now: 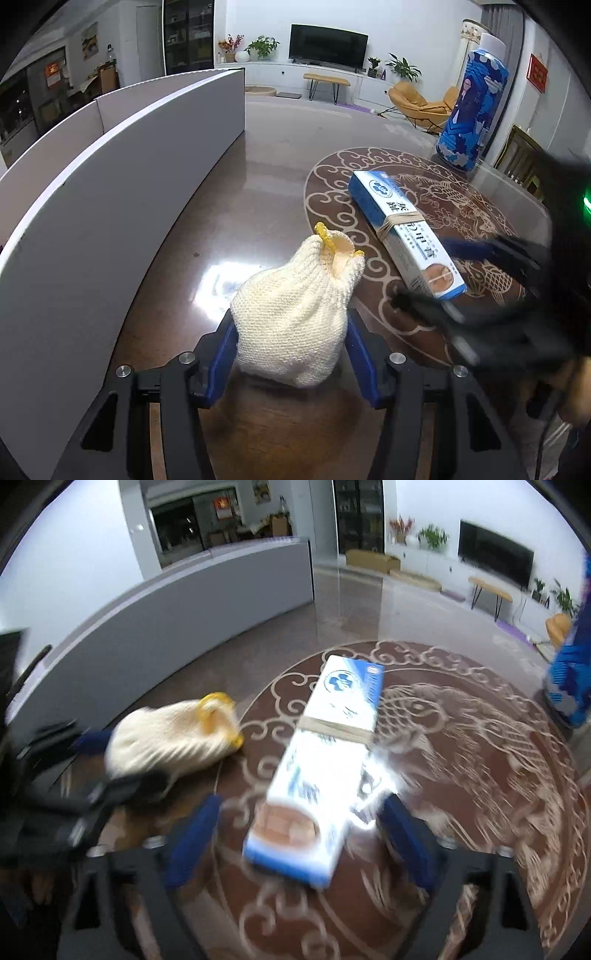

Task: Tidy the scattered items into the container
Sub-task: 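Lift the glove with the left tool while the right tool lifts the ointment box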

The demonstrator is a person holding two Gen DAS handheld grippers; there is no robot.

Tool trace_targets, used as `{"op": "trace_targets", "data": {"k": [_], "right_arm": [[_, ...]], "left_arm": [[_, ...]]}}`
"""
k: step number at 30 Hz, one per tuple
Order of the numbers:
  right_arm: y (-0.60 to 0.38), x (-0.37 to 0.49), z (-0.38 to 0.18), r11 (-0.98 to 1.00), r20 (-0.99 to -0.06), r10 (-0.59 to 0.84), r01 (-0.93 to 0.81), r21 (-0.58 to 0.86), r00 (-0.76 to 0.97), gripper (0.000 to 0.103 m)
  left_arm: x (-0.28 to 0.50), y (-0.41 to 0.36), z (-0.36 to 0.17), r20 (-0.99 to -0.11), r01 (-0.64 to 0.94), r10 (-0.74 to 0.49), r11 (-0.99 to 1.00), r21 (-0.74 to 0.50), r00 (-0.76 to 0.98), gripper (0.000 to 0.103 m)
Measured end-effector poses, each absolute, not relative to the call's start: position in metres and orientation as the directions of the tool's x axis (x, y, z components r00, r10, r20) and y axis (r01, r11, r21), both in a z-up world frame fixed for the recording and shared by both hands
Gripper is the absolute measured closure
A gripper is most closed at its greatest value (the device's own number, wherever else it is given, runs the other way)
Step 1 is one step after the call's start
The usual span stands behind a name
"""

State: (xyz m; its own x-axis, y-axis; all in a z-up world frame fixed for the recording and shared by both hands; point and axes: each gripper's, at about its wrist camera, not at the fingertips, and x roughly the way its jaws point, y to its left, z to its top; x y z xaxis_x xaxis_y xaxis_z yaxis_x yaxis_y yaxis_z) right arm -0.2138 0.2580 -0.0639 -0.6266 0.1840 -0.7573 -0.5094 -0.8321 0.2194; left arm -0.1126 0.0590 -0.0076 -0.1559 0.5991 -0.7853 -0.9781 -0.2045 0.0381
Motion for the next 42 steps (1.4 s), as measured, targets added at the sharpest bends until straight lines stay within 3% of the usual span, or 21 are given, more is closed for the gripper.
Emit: {"op": "trace_targets", "data": {"k": [1, 2, 3, 16, 22, 26, 35, 40, 42], "right_arm": [[0.261, -0.219, -0.063, -0.834, -0.758, 0.191, -0.511, 0.210, -0.623, 0.039], [0.262, -0.221, -0.061, -0.833, -0.760, 0.200, -0.516, 0.201, -0.618, 0.054], [0.264, -0.220, -0.061, -0.829, -0.761, 0.206, -0.522, 0.198, -0.615, 0.061], [0.226, -0.074, -0.072, -0.741, -0.759, 0.317, -0.648, 0.177, -0.569, 0.061], [0.218, -0.045, -0.074, -0.707, -0.759, 0.351, -0.686, 0.169, -0.548, 0.061], [0.223, -0.047, -0.076, -0.703, -0.757, 0.344, -0.687, 0.185, -0.555, 0.053], [0.203, -0.052, -0.074, -0.720, -0.769, 0.350, -0.679, 0.145, -0.535, 0.034], [0.206, -0.052, -0.076, -0.714, -0.772, 0.351, -0.685, 0.146, -0.531, 0.030], [0.207, -0.053, -0.077, -0.712, -0.775, 0.351, -0.687, 0.144, -0.526, 0.023]], "left_arm": [[-0.112, 0.059, -0.009, -0.785, -0.979, 0.599, -0.201, 0.043, -0.158, 0.047], [-0.110, 0.059, -0.010, -0.785, -0.979, 0.598, -0.197, 0.052, -0.162, 0.047], [-0.109, 0.059, -0.012, -0.784, -0.979, 0.597, -0.191, 0.066, -0.169, 0.047], [-0.056, 0.057, -0.020, -0.772, -0.992, 0.624, -0.052, 0.115, -0.122, 0.047], [-0.036, 0.058, -0.025, -0.759, -0.980, 0.626, -0.041, 0.194, -0.177, 0.047], [-0.036, 0.058, -0.025, -0.761, -0.981, 0.625, -0.044, 0.189, -0.175, 0.045], [-0.053, 0.065, -0.029, -0.791, -0.989, 0.594, -0.086, 0.119, -0.147, 0.019], [-0.051, 0.065, -0.030, -0.794, -0.990, 0.591, -0.078, 0.120, -0.143, 0.016], [-0.051, 0.066, -0.031, -0.798, -0.990, 0.586, -0.072, 0.121, -0.140, 0.010]]}}
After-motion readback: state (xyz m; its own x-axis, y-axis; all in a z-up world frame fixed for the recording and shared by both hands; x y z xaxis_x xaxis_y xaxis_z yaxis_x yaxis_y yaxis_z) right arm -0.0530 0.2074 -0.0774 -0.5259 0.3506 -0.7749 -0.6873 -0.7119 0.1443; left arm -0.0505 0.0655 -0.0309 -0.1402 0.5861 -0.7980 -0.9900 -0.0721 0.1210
